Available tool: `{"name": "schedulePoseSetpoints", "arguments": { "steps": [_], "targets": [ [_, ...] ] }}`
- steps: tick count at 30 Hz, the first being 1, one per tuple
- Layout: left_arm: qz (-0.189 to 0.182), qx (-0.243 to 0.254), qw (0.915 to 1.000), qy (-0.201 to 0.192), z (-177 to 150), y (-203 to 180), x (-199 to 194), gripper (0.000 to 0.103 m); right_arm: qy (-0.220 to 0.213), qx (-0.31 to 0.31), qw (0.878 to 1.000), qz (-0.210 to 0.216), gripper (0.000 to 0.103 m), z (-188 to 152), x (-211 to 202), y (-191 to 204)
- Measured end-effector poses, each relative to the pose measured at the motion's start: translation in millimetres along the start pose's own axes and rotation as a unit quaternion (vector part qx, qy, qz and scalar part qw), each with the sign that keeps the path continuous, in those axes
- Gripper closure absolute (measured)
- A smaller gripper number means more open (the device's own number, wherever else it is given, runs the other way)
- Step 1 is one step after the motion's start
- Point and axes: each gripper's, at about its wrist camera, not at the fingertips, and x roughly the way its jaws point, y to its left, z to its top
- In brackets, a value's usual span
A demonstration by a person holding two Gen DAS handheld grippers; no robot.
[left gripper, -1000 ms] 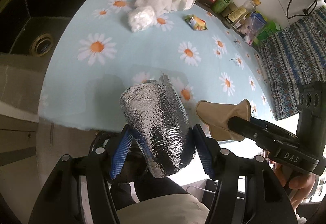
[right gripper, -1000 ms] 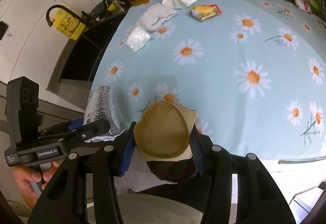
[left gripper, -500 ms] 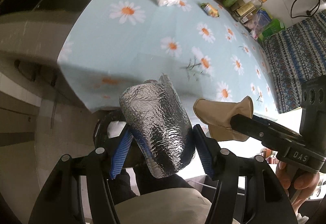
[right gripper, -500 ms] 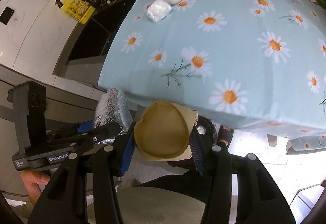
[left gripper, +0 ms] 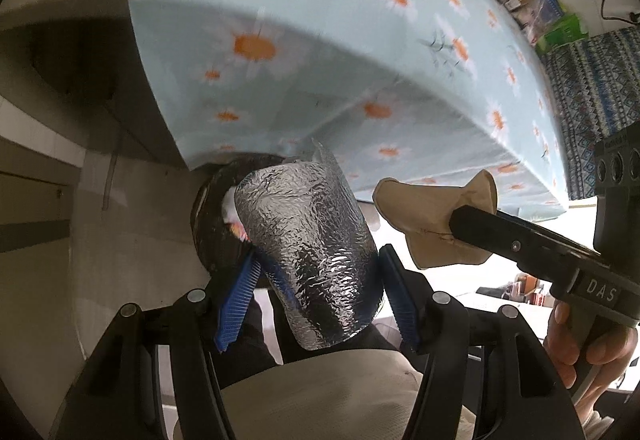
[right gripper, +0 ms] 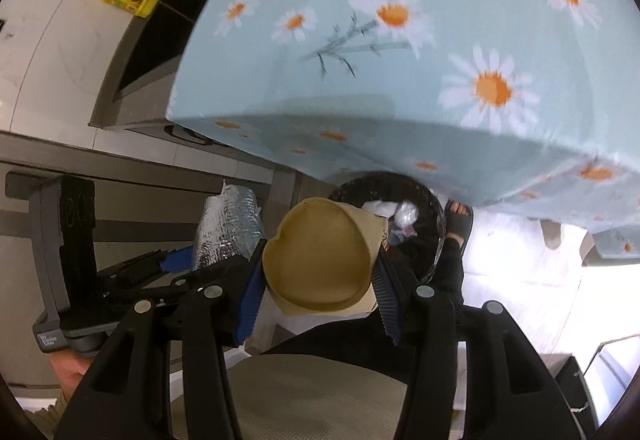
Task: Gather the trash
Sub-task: 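Carry the foil roll and paper cup down over the black bin, then open both tools to drop the foil roll and cup into the bin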
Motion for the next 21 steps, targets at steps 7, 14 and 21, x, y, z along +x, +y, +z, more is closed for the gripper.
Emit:
{"name": "schedulePoseSetpoints", "arguments": {
  "steps": [7,14,21],
  "targets": [
    [0.004,-0.006,0.9997,0.023,-6.6,8.1,16.3,0.044,0.026,0.017,1.0,-0.001,0.053,-9.6,21.0,-11.7],
    [0.01,-0.011,0.9992,0.037,-10.6,10.5,27.7,0.044,0.036,0.02,0.999,0.007,0.053,-7.8,31.5,-15.4],
    [0.037,0.004,0.9986,0.036,-12.2,4.7,30.0,0.038,0.035,0.031,0.999,0.012,0.046,-4.9,35.2,-17.2]
  ]
}}
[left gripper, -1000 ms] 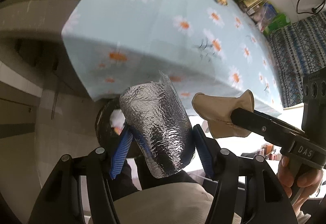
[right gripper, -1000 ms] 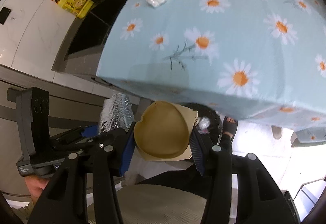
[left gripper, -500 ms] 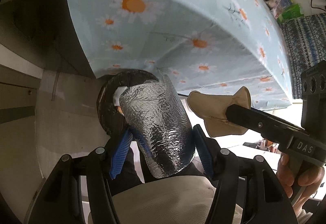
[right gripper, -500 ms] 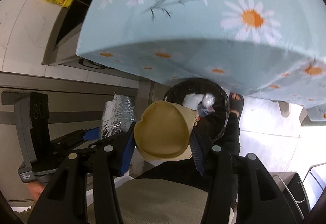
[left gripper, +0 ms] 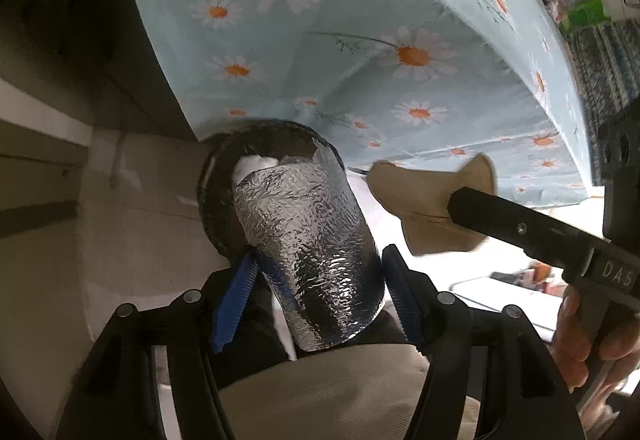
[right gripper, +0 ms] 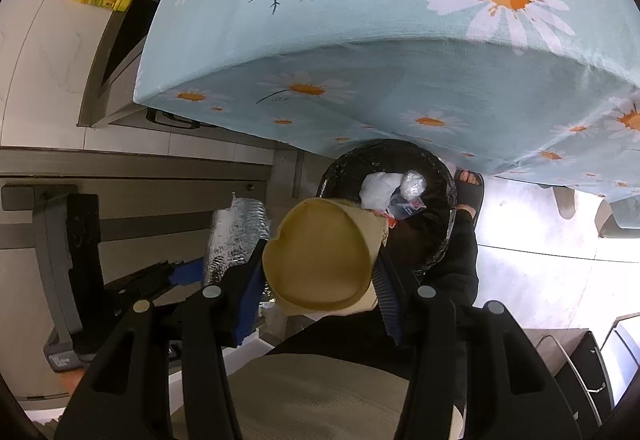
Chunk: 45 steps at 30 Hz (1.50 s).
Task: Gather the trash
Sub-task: 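Open both tools to drop the foil roll and cup into the bin, then move both open tools back up to the remaining trash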
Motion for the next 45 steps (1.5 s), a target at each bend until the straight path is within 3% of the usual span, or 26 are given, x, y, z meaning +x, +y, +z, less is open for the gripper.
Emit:
{"name": "schedulePoseSetpoints", "arguments": {
  "steps": [2,4,7,29,45],
  "targets": [
    [0.003,0.002,1.0,0.002,0.7,-1.4,1.1,0.037,0.002,0.008,1.0,0.005,0.037,0.5,0.4,-2.1],
    [-0.001,-0.003,1.0,0.008,1.6,-0.1,3.6,0.037,0.003,0.013,1.0,0.006,0.036,1.1,0.7,-3.5],
    [0.003,-0.005,0.9999,0.011,1.9,2.6,5.0,0.031,0.005,0.021,1.0,0.013,0.036,1.9,-0.6,-6.0],
    [0.0,-0.002,0.9999,-0.01,8.0,-2.1,-15.9,0.03,-0.022,0.026,0.999,0.008,0.036,4.2,-22.7,-6.8],
    [-0.013,0.039,0.9969,-0.066,27.6,-28.5,-63.9,0.031,-0.074,0.013,0.997,0.002,0.036,11.0,-68.7,5.8]
  ]
}}
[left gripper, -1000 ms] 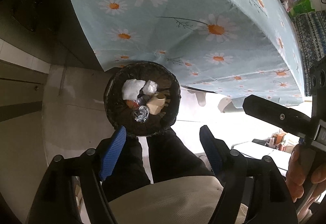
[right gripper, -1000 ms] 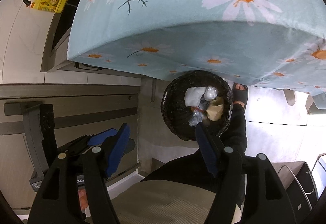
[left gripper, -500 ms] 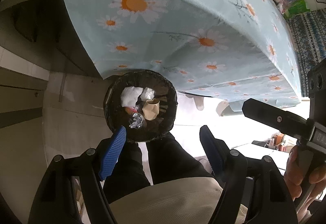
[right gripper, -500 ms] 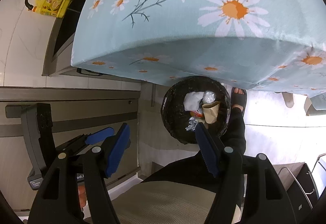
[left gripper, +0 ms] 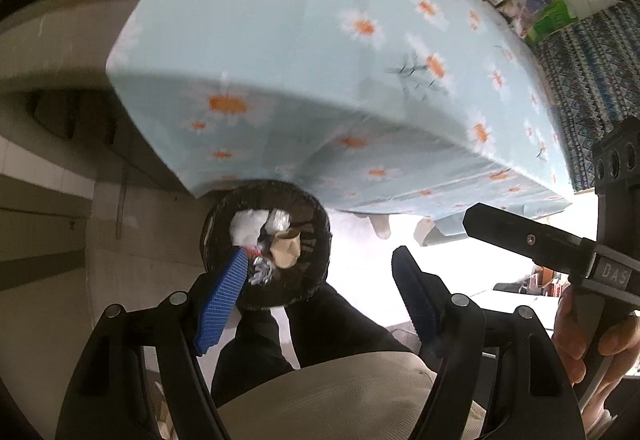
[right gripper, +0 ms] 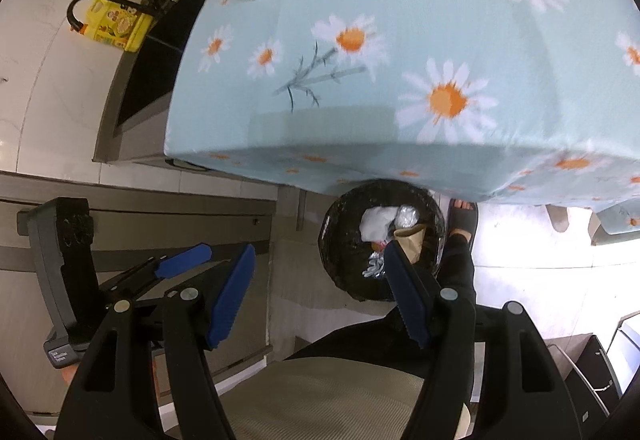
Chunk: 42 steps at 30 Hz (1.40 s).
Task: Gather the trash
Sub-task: 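Move both open tools back up to the remaining trash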
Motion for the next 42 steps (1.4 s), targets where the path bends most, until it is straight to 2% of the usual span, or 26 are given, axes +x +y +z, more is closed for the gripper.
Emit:
{"name": "schedulePoseSetpoints", "arguments": {
  "steps": [13,22,33,42],
  "targets": [
    [0.002,0.041,0.9982,-0.044,37.9,-33.4,-30.4,0.031,-0.053,0.001,0.999,-0.003,0.036,27.2,-45.1,-6.8],
    [0.006,0.054,0.9961,-0.069,77.9,-52.2,-41.5,0.031,-0.075,-0.007,0.997,-0.01,0.036,60.3,-67.1,-16.2],
    [0.023,0.048,0.9956,-0.077,131.8,-60.6,-35.9,0.031,-0.071,-0.024,0.997,-0.03,0.028,120.3,-75.4,-30.5],
    [0.041,0.027,0.997,-0.061,171.0,-56.4,-16.5,0.031,-0.053,-0.059,0.996,-0.051,0.028,179.1,-67.5,-33.0]
  ]
}}
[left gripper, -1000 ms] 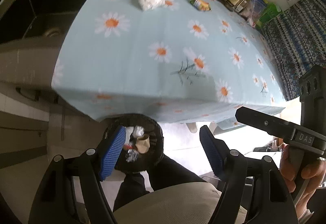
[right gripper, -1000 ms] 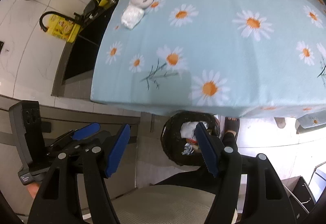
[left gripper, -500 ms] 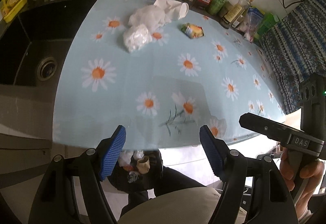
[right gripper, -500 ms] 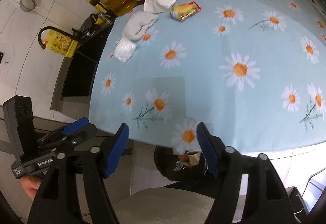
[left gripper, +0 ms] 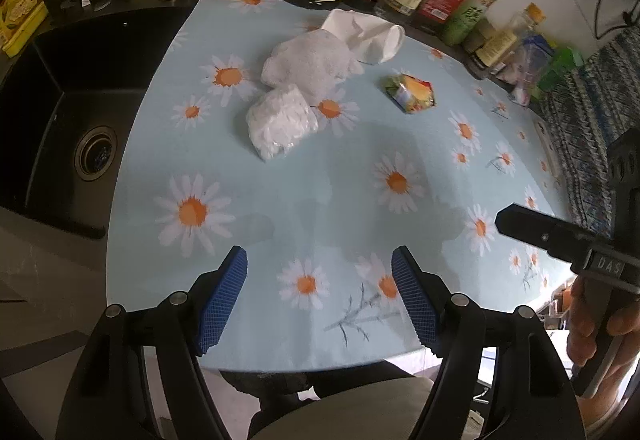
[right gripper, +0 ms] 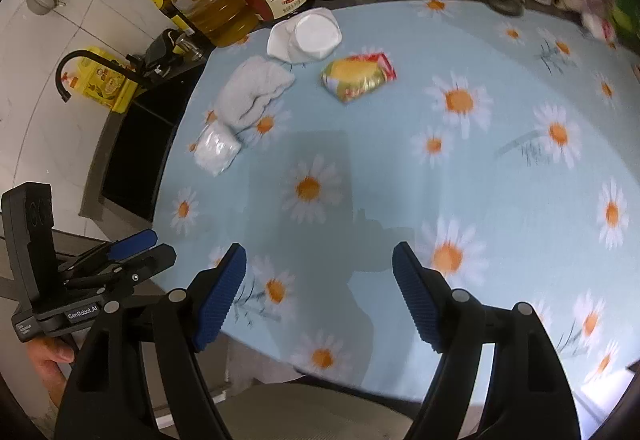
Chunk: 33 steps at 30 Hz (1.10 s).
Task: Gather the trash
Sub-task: 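Move both open tools back up to the remaining trash, then grasp the yellow-red snack wrapper with right tool while left tool grasps clear plastic bag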
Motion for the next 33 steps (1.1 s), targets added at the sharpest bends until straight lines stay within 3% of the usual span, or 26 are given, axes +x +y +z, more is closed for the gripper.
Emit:
{"name": "schedulePoseSetpoints", "arguments": {
  "steps": [19,33],
  "targets": [
    [0.025,-0.061,0.9975,0.023,75.8,13.8,52.4,0.03,0.042,-0.064,0.997,-0.024,0.027,107.3,56.0,-11.7],
    [0.05,-0.08,0.9949,0.036,99.0,22.8,77.0,0.03,0.058,-0.098,0.992,-0.055,0.027,138.9,88.9,-10.3]
  ]
}}
